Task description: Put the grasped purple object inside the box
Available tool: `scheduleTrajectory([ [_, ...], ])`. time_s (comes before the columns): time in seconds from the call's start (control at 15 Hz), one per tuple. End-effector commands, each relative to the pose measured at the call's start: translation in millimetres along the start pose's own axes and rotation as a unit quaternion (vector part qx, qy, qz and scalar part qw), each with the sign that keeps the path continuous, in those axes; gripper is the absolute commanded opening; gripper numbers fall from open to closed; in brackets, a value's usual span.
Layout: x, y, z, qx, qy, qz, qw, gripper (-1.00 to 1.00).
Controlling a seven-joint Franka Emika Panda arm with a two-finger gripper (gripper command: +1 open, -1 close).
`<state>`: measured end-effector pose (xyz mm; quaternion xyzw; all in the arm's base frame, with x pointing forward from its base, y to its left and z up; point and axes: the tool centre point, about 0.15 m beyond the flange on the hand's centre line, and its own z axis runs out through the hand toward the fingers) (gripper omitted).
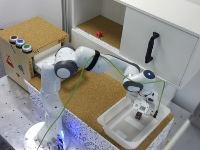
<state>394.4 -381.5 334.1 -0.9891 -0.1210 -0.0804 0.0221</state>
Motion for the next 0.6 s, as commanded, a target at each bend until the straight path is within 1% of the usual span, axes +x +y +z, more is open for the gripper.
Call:
scheduleTrajectory([
  [0.0, 8, -106, -33, -0.055, 0.014, 0.059, 0.997, 1.0],
  [0.13, 20, -153, -10, -0.039, -0.001, 0.074, 0.996, 1.0],
  [0.2, 24, -176, 0, -0.023, -0.008, 0.077, 0.997, 1.0],
  [0.27, 28, -201, 8, -0.021, -0.012, 0.08, 0.997, 1.0],
  [0.33, 31, -229, 12, -0.012, -0.01, 0.082, 0.996, 1.0],
  [0.53, 35, -291, 6, -0.01, 0.004, 0.069, 0.998, 1.0],
])
